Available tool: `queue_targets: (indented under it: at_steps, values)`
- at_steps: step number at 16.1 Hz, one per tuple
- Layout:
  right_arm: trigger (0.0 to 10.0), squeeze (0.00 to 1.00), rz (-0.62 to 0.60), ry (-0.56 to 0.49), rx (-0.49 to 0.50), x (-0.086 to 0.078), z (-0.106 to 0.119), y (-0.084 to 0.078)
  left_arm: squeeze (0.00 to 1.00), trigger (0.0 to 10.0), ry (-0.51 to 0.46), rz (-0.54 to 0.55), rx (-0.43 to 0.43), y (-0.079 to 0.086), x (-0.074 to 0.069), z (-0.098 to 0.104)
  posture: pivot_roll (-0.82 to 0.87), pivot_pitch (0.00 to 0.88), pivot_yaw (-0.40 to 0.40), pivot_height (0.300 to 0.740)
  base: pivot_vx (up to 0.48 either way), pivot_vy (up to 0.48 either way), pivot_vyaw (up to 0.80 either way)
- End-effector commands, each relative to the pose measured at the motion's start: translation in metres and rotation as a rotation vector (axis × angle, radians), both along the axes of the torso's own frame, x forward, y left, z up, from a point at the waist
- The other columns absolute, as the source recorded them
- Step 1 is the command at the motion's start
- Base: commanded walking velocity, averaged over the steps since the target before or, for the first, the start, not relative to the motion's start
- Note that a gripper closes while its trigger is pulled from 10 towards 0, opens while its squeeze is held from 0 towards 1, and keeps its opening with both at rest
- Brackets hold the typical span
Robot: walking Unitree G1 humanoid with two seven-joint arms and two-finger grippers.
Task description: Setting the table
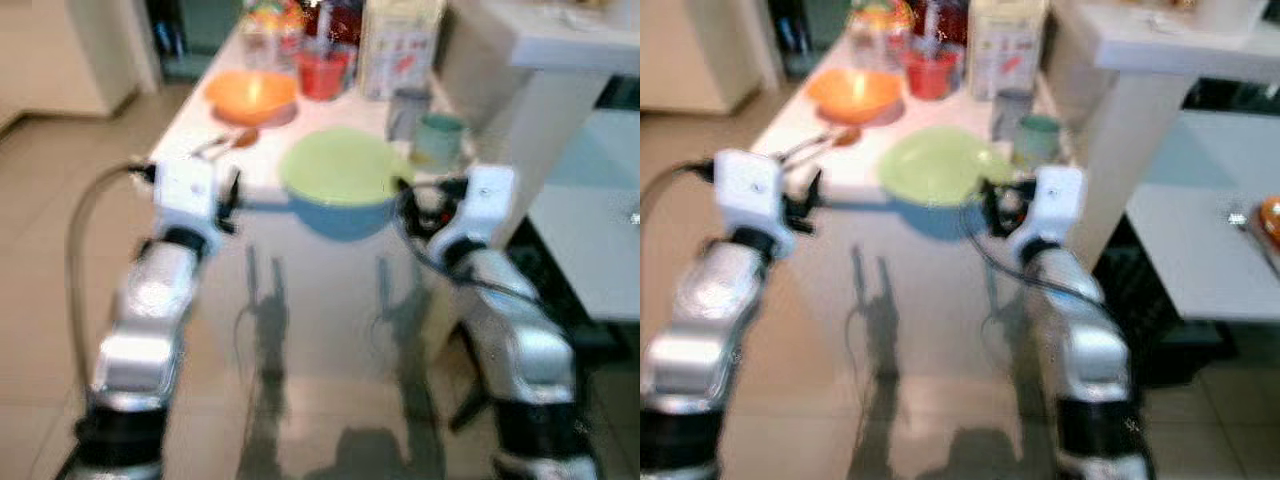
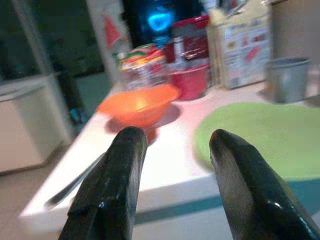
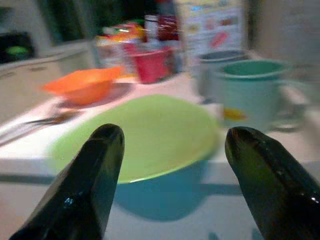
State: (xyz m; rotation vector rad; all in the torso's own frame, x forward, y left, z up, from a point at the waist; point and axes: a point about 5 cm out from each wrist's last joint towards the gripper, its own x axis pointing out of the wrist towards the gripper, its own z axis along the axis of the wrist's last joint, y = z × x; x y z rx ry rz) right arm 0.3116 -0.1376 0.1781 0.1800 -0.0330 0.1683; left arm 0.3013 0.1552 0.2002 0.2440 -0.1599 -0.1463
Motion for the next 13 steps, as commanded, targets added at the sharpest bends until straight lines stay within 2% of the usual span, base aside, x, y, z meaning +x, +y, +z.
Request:
queue_targets:
  at_steps: [1, 3, 4, 5, 6, 8, 13]
  values:
    - [10.0, 1.0, 0.026, -0.023, 0.003, 0.0, 0.007, 0.007, 0.0, 10.0, -0.009, 0.029, 0.011, 0.009, 0.0, 0.004, 0.01, 0.0, -0.034, 0.74, 0.48, 0.0, 0.0]
    - [10.0, 1.0, -0.013, -0.03, -0.027, -0.003, 0.009, 0.003, 0.0, 10.0, -0.006, 0.02, 0.009, 0.008, 0.0, 0.004, 0.01, 0.0, -0.031, 0.74, 0.48, 0.0, 0.0]
    - [10.0, 1.0, -0.077, -0.021, -0.097, -0.004, 0.01, -0.005, 0.0, 10.0, 0.003, -0.008, 0.005, 0.005, -0.001, 0.002, 0.01, 0.0, -0.029, 0.74, 0.48, 0.0, 0.0]
    - [10.0, 0.89, -0.096, -0.025, -0.137, -0.006, 0.01, -0.01, 0.0, 10.0, 0.017, -0.053, 0.002, 0.0, -0.003, 0.0, 0.01, 0.0, -0.029, 0.74, 0.439, 0.0, 0.0]
    - [10.0, 0.0, -0.095, -0.028, -0.172, -0.008, 0.012, -0.013, 0.0, 10.0, 0.026, -0.119, -0.005, -0.009, -0.007, -0.003, -0.01, 0.0, -0.025, 0.74, 0.0, 0.0, 0.0]
    - [10.0, 0.0, -0.093, -0.041, -0.167, -0.011, 0.016, -0.015, 0.0, 10.0, 0.028, -0.139, -0.009, -0.014, -0.009, -0.004, -0.01, 0.0, -0.026, 0.74, 0.0, 0.0, 0.0]
    - [10.0, 0.0, -0.136, -0.057, -0.209, -0.01, 0.024, -0.02, 0.0, 10.0, 0.028, -0.126, 0.001, -0.012, -0.01, -0.004, -0.01, 0.0, -0.037, 0.74, 0.0, 0.0, 0.0]
